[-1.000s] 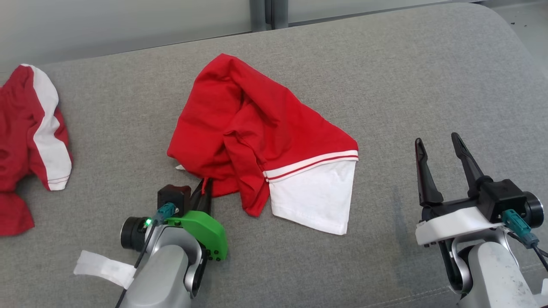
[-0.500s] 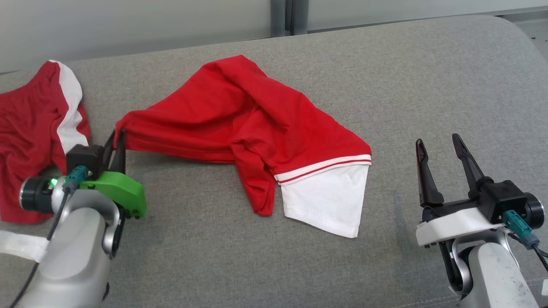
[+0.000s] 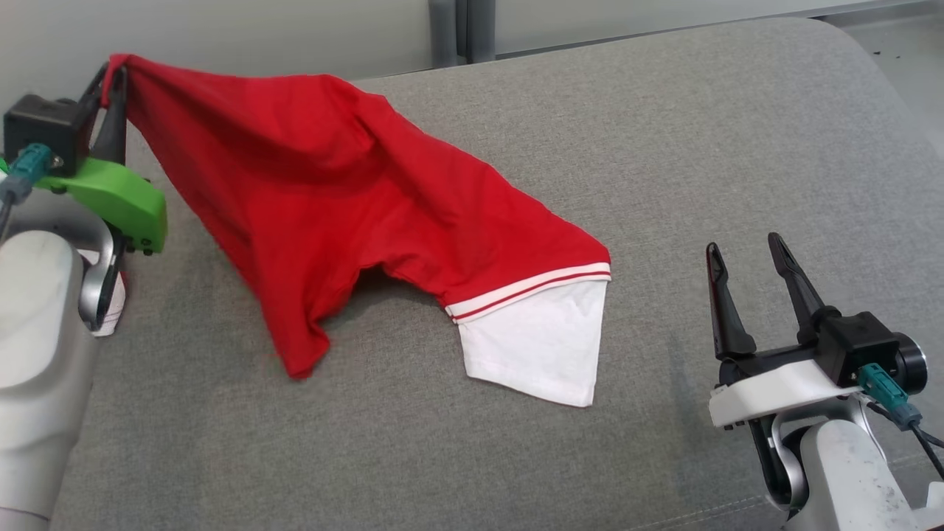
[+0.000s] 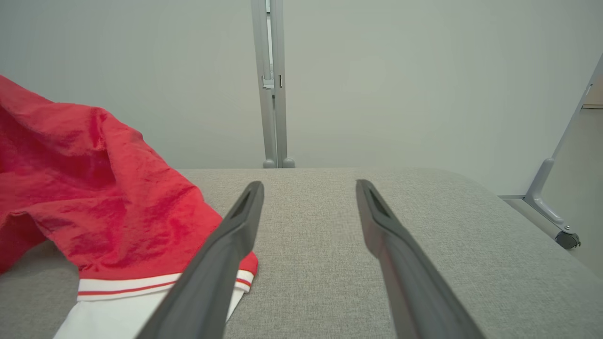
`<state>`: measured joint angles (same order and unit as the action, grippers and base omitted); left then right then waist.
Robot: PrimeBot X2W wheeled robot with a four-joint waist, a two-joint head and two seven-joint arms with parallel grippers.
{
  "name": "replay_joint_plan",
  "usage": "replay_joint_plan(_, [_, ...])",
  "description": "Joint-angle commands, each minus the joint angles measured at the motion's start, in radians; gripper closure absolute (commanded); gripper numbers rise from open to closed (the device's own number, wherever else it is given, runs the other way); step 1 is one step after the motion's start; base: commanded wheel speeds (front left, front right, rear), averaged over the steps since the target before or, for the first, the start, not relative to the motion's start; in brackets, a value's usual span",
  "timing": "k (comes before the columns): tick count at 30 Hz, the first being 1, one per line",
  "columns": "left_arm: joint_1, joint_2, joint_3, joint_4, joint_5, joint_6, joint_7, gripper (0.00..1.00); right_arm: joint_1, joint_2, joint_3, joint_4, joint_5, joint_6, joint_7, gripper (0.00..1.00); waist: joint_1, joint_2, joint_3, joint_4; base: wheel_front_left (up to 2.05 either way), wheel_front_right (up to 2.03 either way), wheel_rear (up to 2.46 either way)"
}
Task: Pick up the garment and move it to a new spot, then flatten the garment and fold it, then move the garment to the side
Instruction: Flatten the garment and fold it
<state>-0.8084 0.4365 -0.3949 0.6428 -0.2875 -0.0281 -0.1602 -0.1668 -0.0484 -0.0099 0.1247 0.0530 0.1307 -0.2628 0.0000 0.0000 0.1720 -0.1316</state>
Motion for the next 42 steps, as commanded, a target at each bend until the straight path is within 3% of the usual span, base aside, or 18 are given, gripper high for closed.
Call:
replay_joint_plan(1, [-0.022,0.016,0.0,-0.014,0.011,-0.004,0.004,1.0,0.014,-0.004,0.0,0.001,0.007,0.0,-0.004,0.0,0.0,0.0,-0.004,-0.013,0.0,0.0,0.0])
replay_joint_plan(8, [-0.051,0.042,-0.003,-0.073,0.007,-0.006,0.035,1.0,0.015,-0.004,0.008,0.005,0.016,0.0,-0.004,0.0,0.0,0.0,-0.012,-0.041,0.0,0.0,0.0])
replay_joint_plan(14, [-0.019,0.042,-0.015,-0.044,-0.009,-0.014,0.068,1.0,-0.004,-0.003,0.024,0.004,0.022,0.0,-0.004,0.0,0.0,0.0,0.005,-0.065,0.0,0.0,0.0])
replay_joint_plan(22, [-0.068,0.002,-0.025,0.026,-0.006,-0.004,-0.014,1.0,-0.034,-0.004,0.045,-0.002,0.033,0.0,-0.004,0.0,0.0,0.0,0.051,-0.094,0.0,0.0,0.0])
replay_joint_plan(28, [-0.084,-0.064,-0.026,0.084,-0.024,0.006,-0.066,1.0,-0.044,-0.004,0.049,0.003,0.037,0.0,-0.004,0.0,0.0,0.0,0.064,-0.1,0.0,0.0,0.0])
replay_joint_plan(29, [-0.086,-0.076,-0.028,0.099,-0.025,0.01,-0.071,0.86,-0.045,-0.003,0.048,0.003,0.038,0.0,-0.004,0.0,0.0,0.0,0.066,-0.099,0.0,0.0,0.0])
replay_joint_plan(30, [-0.084,-0.091,-0.029,0.115,-0.03,0.014,-0.077,0.36,-0.046,-0.003,0.048,0.005,0.039,0.0,-0.004,0.0,0.0,0.0,0.066,-0.099,0.0,0.0,0.0])
replay_joint_plan(31, [-0.08,-0.105,-0.03,0.132,-0.033,0.018,-0.081,0.0,-0.046,-0.003,0.048,0.005,0.039,0.0,-0.004,0.0,0.0,0.0,0.065,-0.098,0.0,0.0,0.0])
replay_joint_plan(42, [-0.023,-0.205,0.008,0.223,-0.078,0.027,-0.105,0.0,-0.024,-0.004,0.026,0.009,0.022,0.0,-0.004,0.0,0.0,0.0,0.04,-0.048,0.0,0.0,0.0])
